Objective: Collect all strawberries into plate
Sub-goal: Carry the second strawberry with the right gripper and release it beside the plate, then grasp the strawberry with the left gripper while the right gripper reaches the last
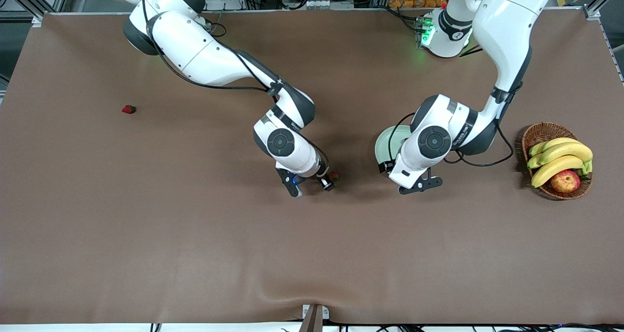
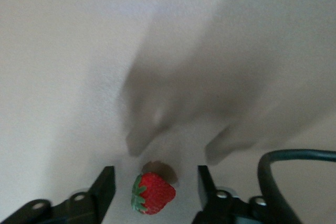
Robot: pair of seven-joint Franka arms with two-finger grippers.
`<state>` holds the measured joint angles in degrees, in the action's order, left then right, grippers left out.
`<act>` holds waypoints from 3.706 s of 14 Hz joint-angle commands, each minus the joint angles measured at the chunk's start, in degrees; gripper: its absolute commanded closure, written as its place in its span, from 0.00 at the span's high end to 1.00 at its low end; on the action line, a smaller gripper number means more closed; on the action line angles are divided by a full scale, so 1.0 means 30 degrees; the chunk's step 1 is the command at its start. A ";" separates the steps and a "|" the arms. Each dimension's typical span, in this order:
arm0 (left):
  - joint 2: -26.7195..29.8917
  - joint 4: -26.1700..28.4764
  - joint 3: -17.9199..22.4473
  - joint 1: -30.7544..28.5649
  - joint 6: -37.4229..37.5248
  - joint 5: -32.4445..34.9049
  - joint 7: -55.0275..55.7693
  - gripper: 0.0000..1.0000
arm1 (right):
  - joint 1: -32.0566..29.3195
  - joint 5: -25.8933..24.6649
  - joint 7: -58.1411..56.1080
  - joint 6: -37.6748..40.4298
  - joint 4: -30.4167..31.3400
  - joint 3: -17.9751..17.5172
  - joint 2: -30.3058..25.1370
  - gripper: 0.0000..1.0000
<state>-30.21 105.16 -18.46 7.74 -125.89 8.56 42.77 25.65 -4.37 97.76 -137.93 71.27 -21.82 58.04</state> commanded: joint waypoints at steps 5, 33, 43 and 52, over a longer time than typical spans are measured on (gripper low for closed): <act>-0.1293 -0.2470 -0.0118 0.1164 -0.0165 -0.0333 0.0510 1.00 | -0.4175 0.0138 -0.0998 0.3556 -0.0555 -0.2096 -0.1679 1.00; -0.5866 -0.6342 0.1903 0.7586 -0.2421 0.1895 0.0187 0.69 | -1.7510 -0.2500 -2.5901 0.5550 1.6839 -0.2540 -1.4827 1.00; -0.5896 -0.6371 0.1904 0.7557 -0.2479 0.1836 0.0392 0.40 | -2.1879 -0.0888 -3.3407 0.4172 2.1736 -0.2453 -1.8608 1.00; -0.5077 -0.6313 0.1874 0.7002 -0.2421 0.1836 0.1330 0.00 | -2.5394 -0.0830 -3.6835 0.2385 2.4637 -0.2394 -1.8993 1.00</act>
<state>-46.87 86.00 -12.61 29.85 -133.27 13.37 45.33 -48.62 -7.94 -10.85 -129.67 142.27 -28.00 3.21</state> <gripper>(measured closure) 0.846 0.000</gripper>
